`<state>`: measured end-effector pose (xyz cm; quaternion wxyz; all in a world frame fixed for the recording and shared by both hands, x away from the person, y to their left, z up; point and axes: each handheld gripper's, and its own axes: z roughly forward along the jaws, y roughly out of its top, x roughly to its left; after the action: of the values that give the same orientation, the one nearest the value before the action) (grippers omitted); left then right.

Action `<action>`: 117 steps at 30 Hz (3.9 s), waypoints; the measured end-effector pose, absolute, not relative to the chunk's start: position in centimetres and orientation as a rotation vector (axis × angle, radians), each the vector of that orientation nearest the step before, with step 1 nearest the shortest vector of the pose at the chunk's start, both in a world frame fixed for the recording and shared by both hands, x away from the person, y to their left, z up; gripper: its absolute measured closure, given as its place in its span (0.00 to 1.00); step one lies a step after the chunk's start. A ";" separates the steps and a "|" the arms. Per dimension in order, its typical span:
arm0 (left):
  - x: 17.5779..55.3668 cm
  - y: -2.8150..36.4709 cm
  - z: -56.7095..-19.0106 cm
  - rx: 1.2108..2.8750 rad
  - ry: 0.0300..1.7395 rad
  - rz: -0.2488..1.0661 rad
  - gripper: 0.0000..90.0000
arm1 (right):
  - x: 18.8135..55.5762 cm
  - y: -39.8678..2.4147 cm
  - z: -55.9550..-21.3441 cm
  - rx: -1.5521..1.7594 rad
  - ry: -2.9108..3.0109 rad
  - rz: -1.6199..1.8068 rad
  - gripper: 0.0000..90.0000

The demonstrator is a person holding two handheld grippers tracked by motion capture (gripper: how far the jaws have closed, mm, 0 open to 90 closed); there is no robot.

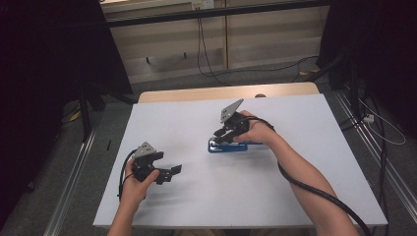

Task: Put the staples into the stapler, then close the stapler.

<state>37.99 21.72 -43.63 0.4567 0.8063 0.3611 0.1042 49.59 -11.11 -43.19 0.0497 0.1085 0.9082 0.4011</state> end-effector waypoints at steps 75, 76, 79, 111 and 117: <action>40.7 13.6 -44.0 1.997 0.748 0.245 0.24 | 37.7 -26.8 -43.8 1.096 2.230 1.123 0.24; 40.9 13.5 -44.1 2.008 0.737 0.246 0.32 | 37.7 -26.7 -43.9 1.092 2.232 1.116 0.24; 41.4 12.9 -44.3 2.009 0.724 0.260 0.52 | 37.9 -26.6 -44.2 1.109 2.233 1.125 0.24; 43.6 10.3 -46.2 2.031 0.729 0.282 1.00 | 38.7 -27.2 -45.1 1.180 2.206 1.116 0.36; 43.7 10.3 -46.3 2.024 0.740 0.290 1.00 | 38.9 -27.2 -45.5 1.191 2.222 1.119 0.46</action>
<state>43.67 10.29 -46.31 0.4649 0.8241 0.3015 0.1179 38.86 -27.20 -45.46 0.1905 0.4238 0.7908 0.3983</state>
